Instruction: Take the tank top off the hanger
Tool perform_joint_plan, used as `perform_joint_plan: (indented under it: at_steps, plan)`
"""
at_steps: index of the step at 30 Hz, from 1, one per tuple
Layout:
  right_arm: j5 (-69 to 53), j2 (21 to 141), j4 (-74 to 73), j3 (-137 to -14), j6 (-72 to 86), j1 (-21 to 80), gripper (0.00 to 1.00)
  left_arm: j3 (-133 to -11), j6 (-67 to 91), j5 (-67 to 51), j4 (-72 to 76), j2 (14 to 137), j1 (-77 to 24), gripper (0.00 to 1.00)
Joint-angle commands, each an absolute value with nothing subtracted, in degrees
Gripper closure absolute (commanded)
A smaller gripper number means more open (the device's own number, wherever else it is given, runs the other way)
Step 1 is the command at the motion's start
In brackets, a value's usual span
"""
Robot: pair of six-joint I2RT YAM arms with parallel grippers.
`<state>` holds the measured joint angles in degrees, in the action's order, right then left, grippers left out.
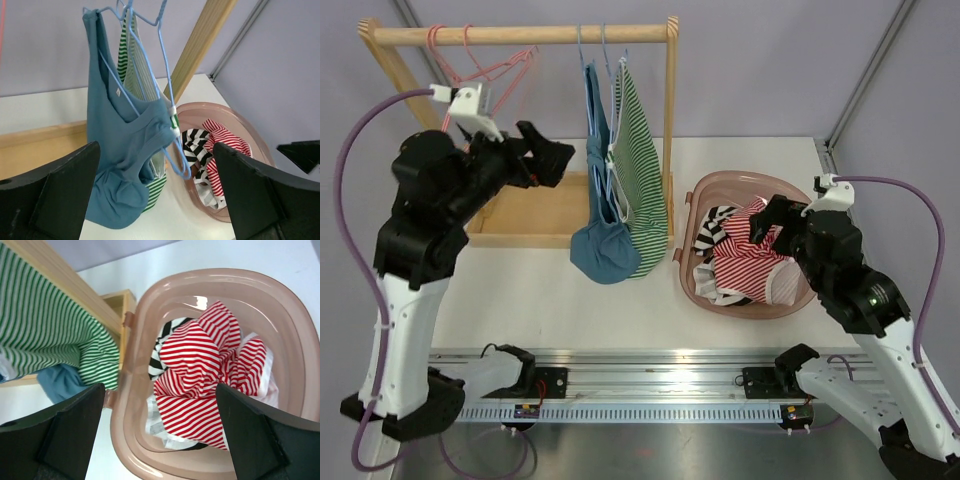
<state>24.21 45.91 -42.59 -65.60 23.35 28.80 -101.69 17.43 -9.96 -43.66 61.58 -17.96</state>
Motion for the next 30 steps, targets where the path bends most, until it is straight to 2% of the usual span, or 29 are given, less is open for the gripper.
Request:
perform_joint_plan:
  at_steps: [1, 8, 12, 13, 15, 16, 17, 18, 21, 24, 26, 28, 30]
  plan:
    - [16.18, 45.27, -42.01, -65.92, 23.12, 28.56, 0.01, -107.56, 15.38, 4.91, -45.53, 67.58, -23.72, 0.01]
    - [12.13, 43.42, -44.12, -65.66, 21.8, 28.56, 0.01, -116.09, 12.4, 17.75, -43.42, 78.47, -31.11, 0.02]
    - [11.61, 41.66, -44.82, -64.78, 21.27, 28.56, 0.01, -124.0, 10.56, 23.1, -46.92, 86.81, -31.55, 0.15]
    - [11.25, 41.4, -44.56, -64.51, 21.18, 28.56, 0.0, -126.28, 10.02, 23.64, -47.28, 87.79, -31.55, 0.23]
    - [10.29, 40.7, -44.3, -63.81, 20.92, 28.56, 0.01, -128.4, 8.88, 25.57, -48.33, 91.03, -31.55, 0.3]
    - [10.2, 40.52, -44.21, -63.72, 20.83, 28.56, 0.01, -129.54, 8.62, 26.1, -48.86, 92.1, -31.55, 0.41]
    - [10.11, 40.52, -44.3, -63.72, 20.74, 28.56, 0.01, -131.55, 8.53, 26.71, -49.48, 92.98, -31.55, 0.47]
    - [9.85, 40.52, -44.3, -63.63, 20.48, 28.56, 0.01, -132.18, 8.09, 26.54, -50.0, 93.6, -31.55, 0.51]
    - [9.76, 40.26, -44.56, -63.63, 20.13, 28.65, 0.01, -132.98, 7.21, 26.02, -50.01, 95.53, -31.55, 0.51]
    - [9.58, 39.73, -44.39, -63.46, 20.04, 28.56, 0.01, -134.64, 6.86, 26.19, -50.89, 97.47, -31.55, 0.65]
    - [9.49, 39.55, -44.21, -63.37, 19.87, 28.56, 0.0, -135.09, 6.51, 26.63, -51.24, 98.61, -31.47, 0.69]
    - [9.67, 39.37, -44.47, -63.37, 19.6, 28.56, 0.01, -136.14, 6.5, 27.24, -51.85, 99.22, -31.46, 0.82]
    - [9.84, 39.29, -44.56, -63.54, 19.34, 28.56, 0.01, -136.41, 6.85, 27.51, -51.95, 99.06, -31.46, 1.0]
